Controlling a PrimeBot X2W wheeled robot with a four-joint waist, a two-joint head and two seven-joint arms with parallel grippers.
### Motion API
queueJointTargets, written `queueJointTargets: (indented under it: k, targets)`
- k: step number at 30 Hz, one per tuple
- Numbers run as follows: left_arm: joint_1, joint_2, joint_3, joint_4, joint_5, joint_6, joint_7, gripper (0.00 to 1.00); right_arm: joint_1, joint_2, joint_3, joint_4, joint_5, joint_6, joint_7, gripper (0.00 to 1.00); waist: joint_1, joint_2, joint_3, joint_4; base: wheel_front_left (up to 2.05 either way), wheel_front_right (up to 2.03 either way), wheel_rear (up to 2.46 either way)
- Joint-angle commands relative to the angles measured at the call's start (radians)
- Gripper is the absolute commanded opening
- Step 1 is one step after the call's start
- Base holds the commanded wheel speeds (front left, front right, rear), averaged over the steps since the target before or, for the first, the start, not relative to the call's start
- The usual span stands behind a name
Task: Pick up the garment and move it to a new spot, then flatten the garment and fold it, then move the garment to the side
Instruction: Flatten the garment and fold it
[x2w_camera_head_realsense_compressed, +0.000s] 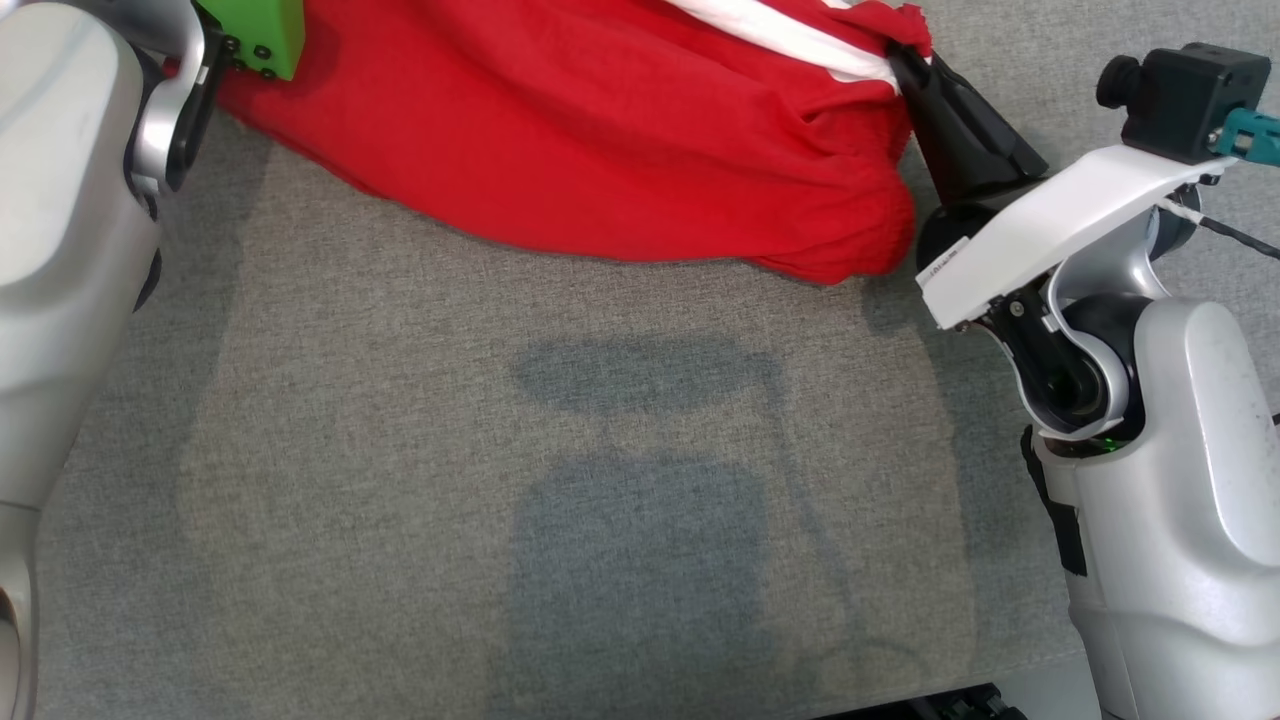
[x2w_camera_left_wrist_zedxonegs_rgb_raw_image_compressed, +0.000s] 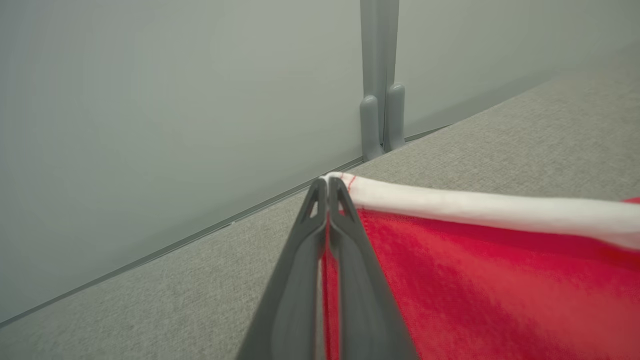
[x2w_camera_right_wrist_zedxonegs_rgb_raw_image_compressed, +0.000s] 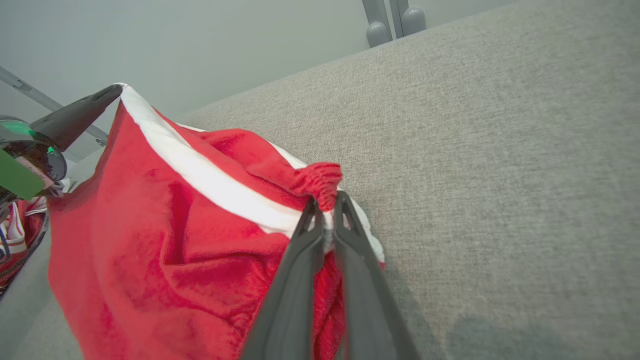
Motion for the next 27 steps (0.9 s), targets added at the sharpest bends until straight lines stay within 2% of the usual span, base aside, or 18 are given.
queueJointTargets:
  k: [1, 2, 11, 15, 22, 27]
  targets:
    - [-0.032, -0.005, -0.008, 0.026, 0.018, 0.001, -0.013, 0.43, -0.013, 0.0, 0.006, 0.013, 0.013, 0.0, -0.003, 0.12, -0.0001, 0.0, 0.001, -0.002, 0.0, 0.0, 0.0]
    - [-0.038, -0.008, -0.013, 0.043, 0.022, 0.0, -0.012, 1.0, -0.018, 0.0, 0.009, 0.02, 0.015, 0.0, -0.004, 1.0, -0.0001, 0.0, 0.001, -0.002, 0.0, 0.0, 0.0]
    - [-0.032, -0.05, -0.028, 0.146, 0.022, -0.007, -0.069, 1.0, -0.029, -0.001, 0.007, 0.038, -0.011, 0.0, -0.041, 1.0, -0.0001, 0.0, -0.013, 0.011, 0.0, 0.0, 0.0]
    - [-0.003, -0.059, -0.025, 0.16, 0.013, -0.002, -0.103, 1.0, -0.001, -0.001, -0.027, 0.018, -0.075, 0.0, -0.065, 1.0, -0.0001, 0.0, -0.031, 0.021, 0.0, 0.0, 0.0]
    - [0.095, -0.09, -0.025, 0.146, -0.009, 0.021, -0.175, 1.0, 0.133, -0.001, -0.156, -0.072, -0.228, 0.0, -0.144, 1.0, -0.0001, 0.0, -0.092, 0.055, 0.0, 0.0, 0.0]
    - [0.177, -0.093, -0.03, 0.138, -0.017, 0.046, -0.194, 1.0, 0.235, -0.001, -0.204, -0.101, -0.3, 0.0, -0.236, 1.0, -0.0001, 0.0, -0.147, 0.056, 0.0, 0.0, 0.0]
